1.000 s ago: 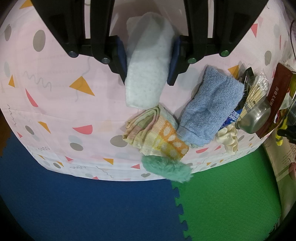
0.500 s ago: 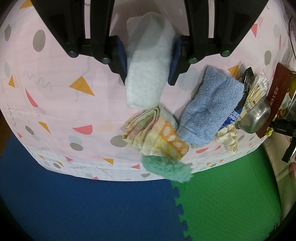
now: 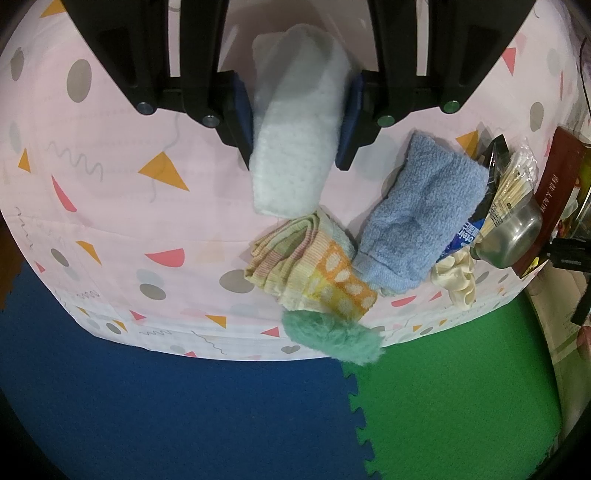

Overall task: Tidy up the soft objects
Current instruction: 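Carry the yellow glove into the tin tray and release it with the left tool, then carry the white sock into the tin tray and release it with the right tool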

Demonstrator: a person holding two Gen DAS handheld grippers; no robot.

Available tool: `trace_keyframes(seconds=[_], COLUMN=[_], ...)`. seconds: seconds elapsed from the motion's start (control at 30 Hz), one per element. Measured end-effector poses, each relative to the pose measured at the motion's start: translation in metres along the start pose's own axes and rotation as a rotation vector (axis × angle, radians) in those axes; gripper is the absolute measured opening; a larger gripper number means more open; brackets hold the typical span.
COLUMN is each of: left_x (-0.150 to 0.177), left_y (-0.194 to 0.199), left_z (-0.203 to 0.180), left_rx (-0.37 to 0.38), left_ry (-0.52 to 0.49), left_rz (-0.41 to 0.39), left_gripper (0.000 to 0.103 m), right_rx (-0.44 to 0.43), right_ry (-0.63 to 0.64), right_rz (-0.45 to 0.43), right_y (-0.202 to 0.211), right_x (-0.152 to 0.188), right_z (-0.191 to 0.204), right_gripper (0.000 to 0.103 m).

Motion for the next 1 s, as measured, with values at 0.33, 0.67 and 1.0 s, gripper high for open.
trace_keyframes(seconds=[0.33, 0.67, 1.0], left_x=[0.034, 0.075, 0.099], left_y=[0.058, 0.084, 0.081], left_z=[-0.015, 0.016, 0.05], left_rx=[-0.037, -0.117, -0.141], left_ry=[-0.065, -0.033, 0.072], left_rz=[-0.119, -0.203, -0.227], left_gripper=[0.07, 0.075, 0.079], right_rx=[0.029, 0.07, 0.085], right_ry=[0.026, 0.06, 0.07], right_rz=[0.004, 0.008, 0.013], right_y=[0.001, 0.001, 0.001], right_x=[0.001, 0.001, 0.0], right_z=[0.003, 0.007, 0.009], right_gripper=[0.042, 0.043, 0.042])
Point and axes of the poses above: each gripper's, at about its wrist camera, not at the fingertips, and y roughly against the way its jaws point, z to its left, x to its underside, the point moved 9 cm from there along -y, roughly the way its jaws point, and after that the axes turned 4 degrees about x, right-handed, at the moved point
